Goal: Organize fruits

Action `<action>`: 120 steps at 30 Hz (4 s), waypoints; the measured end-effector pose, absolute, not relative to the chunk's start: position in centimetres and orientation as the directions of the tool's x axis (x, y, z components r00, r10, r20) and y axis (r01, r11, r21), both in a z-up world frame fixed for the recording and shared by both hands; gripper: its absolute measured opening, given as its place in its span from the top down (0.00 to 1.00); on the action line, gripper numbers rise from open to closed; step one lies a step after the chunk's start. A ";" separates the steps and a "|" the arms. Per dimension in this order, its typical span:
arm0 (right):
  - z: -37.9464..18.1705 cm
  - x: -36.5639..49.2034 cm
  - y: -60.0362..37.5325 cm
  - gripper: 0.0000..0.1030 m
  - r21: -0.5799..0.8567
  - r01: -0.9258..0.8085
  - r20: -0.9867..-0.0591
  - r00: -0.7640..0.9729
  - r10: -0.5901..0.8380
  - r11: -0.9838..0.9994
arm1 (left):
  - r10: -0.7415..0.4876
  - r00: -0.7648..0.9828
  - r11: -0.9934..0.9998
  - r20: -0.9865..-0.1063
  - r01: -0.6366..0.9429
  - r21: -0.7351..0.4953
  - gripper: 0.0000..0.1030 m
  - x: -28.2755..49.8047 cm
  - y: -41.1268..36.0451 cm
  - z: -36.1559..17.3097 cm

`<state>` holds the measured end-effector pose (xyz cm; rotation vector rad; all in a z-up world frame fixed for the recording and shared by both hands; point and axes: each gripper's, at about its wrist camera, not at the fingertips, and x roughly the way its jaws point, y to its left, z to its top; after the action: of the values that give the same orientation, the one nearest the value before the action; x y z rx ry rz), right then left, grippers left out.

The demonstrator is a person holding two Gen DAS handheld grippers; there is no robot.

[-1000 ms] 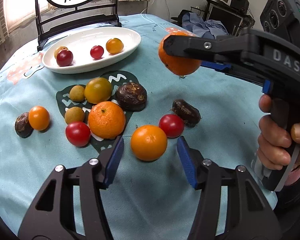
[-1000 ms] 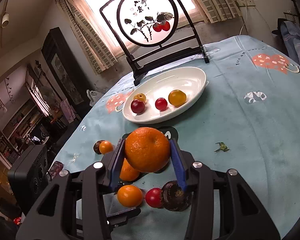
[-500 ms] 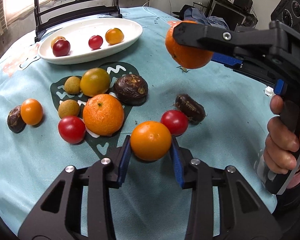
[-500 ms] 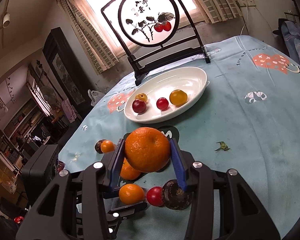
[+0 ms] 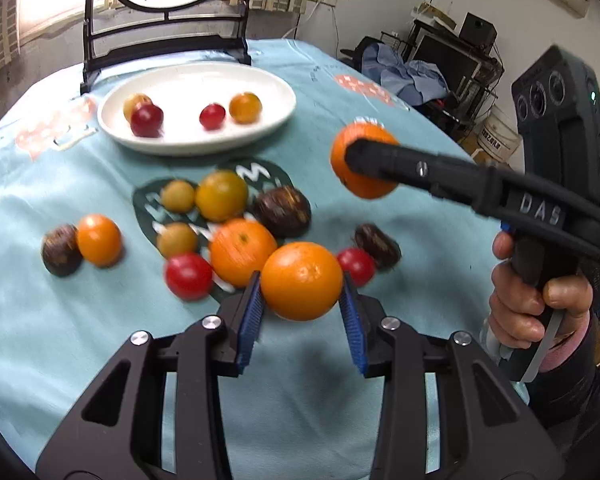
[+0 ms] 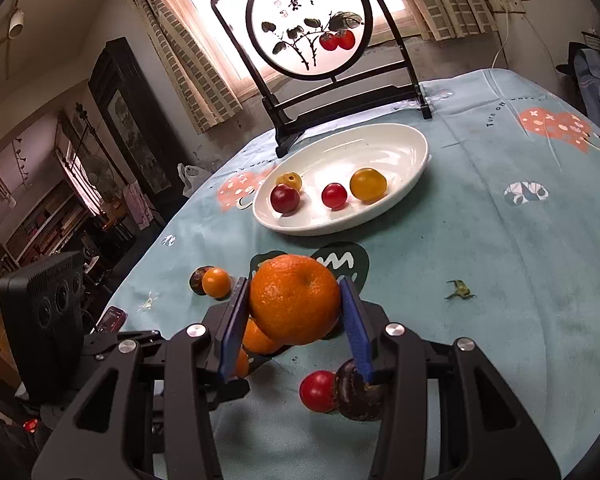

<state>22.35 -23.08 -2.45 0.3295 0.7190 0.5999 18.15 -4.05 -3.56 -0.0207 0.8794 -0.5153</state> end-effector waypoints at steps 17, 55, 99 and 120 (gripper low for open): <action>-3.2 39.2 -21.2 0.56 0.382 -0.274 -0.634 0.617 0.466 0.883 | -0.218 0.585 0.971 -0.781 0.214 -0.110 0.63 38.4 -3.4 -1.1; -5.0 20.0 -26.0 0.44 0.483 -0.300 -0.611 0.558 0.562 0.823 | -0.214 0.613 0.976 -0.760 0.165 -0.141 0.07 17.4 1.4 -5.0; -7.8 19.9 -27.1 0.59 0.622 -0.224 -0.583 0.507 0.634 0.751 | -0.139 0.658 0.988 -0.740 0.137 -0.064 0.39 21.4 8.6 -3.9; -8.1 20.1 -27.2 0.59 0.642 -0.225 -0.572 0.497 0.653 0.733 | -0.122 0.583 0.976 -0.803 0.216 0.008 0.56 25.0 7.6 -6.9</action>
<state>20.13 -27.18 -8.11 0.5332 0.9039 0.5630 24.98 7.60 -6.91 0.1084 0.9278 -0.1978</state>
